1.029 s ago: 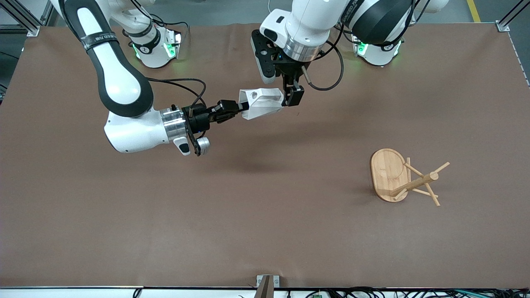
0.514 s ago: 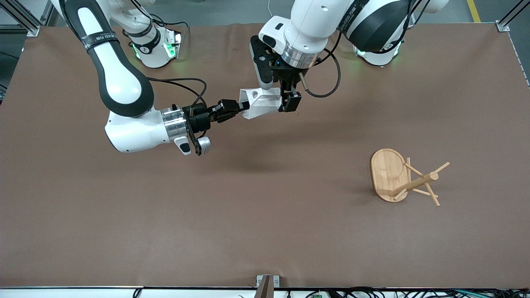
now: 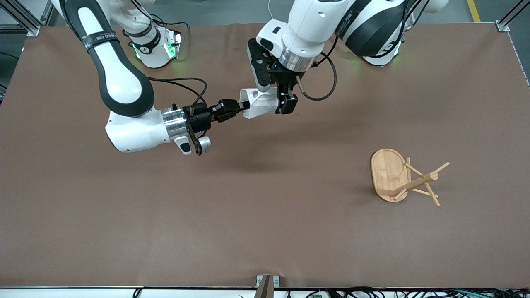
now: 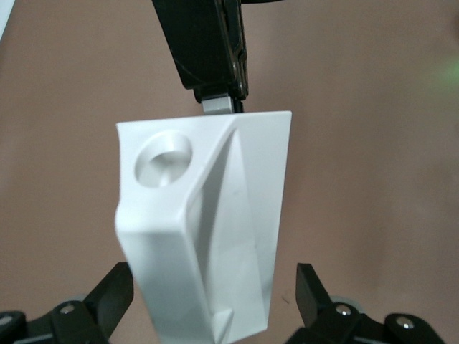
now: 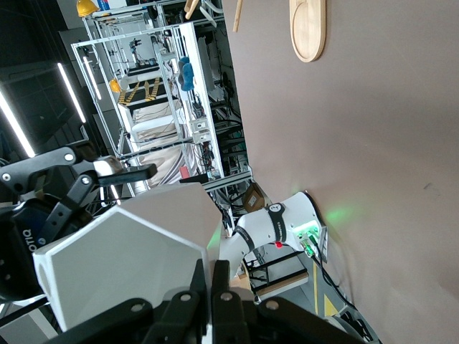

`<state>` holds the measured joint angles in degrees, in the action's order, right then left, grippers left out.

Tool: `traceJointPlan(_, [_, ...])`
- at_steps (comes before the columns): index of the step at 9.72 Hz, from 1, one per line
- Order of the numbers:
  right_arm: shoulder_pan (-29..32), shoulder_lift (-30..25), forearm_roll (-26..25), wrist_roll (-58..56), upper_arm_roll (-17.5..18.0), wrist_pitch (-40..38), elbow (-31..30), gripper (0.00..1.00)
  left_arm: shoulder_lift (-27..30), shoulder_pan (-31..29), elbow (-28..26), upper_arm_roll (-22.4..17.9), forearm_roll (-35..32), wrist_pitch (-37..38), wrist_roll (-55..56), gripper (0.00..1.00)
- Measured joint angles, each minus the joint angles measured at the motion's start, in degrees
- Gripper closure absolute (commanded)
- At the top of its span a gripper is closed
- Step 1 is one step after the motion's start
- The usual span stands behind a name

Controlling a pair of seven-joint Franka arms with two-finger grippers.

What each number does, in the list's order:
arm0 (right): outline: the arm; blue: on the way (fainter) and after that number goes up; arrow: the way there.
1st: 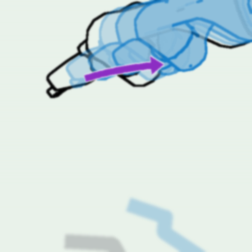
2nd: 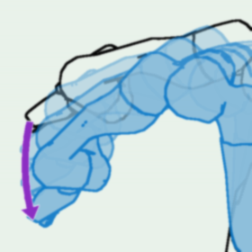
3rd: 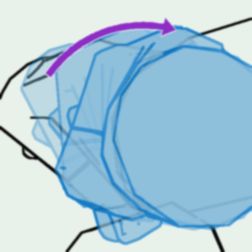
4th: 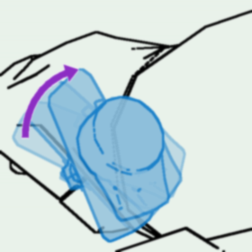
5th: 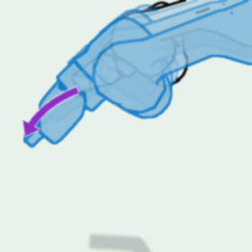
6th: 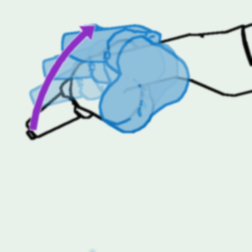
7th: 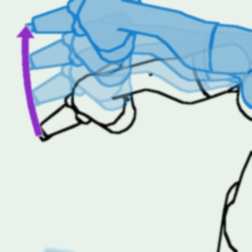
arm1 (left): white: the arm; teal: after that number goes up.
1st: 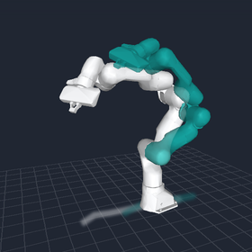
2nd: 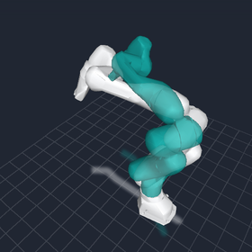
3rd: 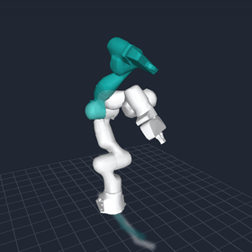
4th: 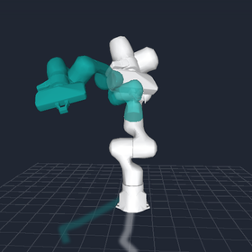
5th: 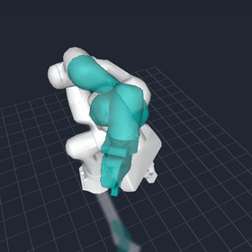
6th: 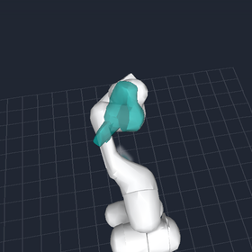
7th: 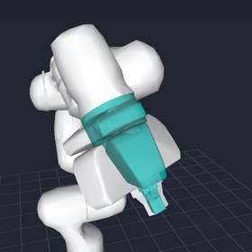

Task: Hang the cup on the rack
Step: 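Grasp the cup's base with the left gripper, then open the right gripper while the left gripper carries the cup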

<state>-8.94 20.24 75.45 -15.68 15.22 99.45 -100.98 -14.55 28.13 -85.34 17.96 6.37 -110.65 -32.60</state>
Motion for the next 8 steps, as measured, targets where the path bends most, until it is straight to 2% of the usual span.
traceJointPlan(1, [0.0, 0.0, 0.0, 0.1, 0.1, 0.0, 0.0, 0.97, -0.3, 0.0, -0.1, 0.0, 0.1, -0.2, 0.0, 0.10])
traceJointPlan(3, [0.0, 0.0, 0.0, 0.6, 0.0, 0.0, 0.0, 0.97, -0.5, 0.0, -0.1, 0.0, 0.1, -0.5, 0.0, 0.59])
traceJointPlan(4, [0.0, 0.0, -0.1, 0.7, 0.0, 0.1, 0.0, 0.97, -0.5, 0.0, -0.1, 0.0, 0.1, -0.5, 0.0, 0.76])
traceJointPlan(5, [0.0, 0.0, 0.0, 0.7, 0.0, 0.1, 0.0, 0.94, -0.5, 0.0, -0.1, 0.0, 0.1, -0.5, 0.0, 0.82])
traceJointPlan(6, [0.0, 0.0, 0.0, 0.9, 0.0, 0.1, 0.0, 0.15, -0.5, 0.0, 0.0, 0.0, 0.1, -0.5, 0.0, 0.83])
traceJointPlan(7, [0.0, 0.0, 0.1, 1.8, 0.0, 0.0, 0.2, 0.00, -0.4, -0.1, 0.0, 0.0, 0.2, -0.5, 0.3, 0.83])
traceJointPlan(8, [0.0, -0.2, 0.3, 2.7, 0.0, -0.3, 0.7, 0.00, -0.2, -0.4, 0.1, 0.0, 0.2, -0.4, 1.3, 0.83])
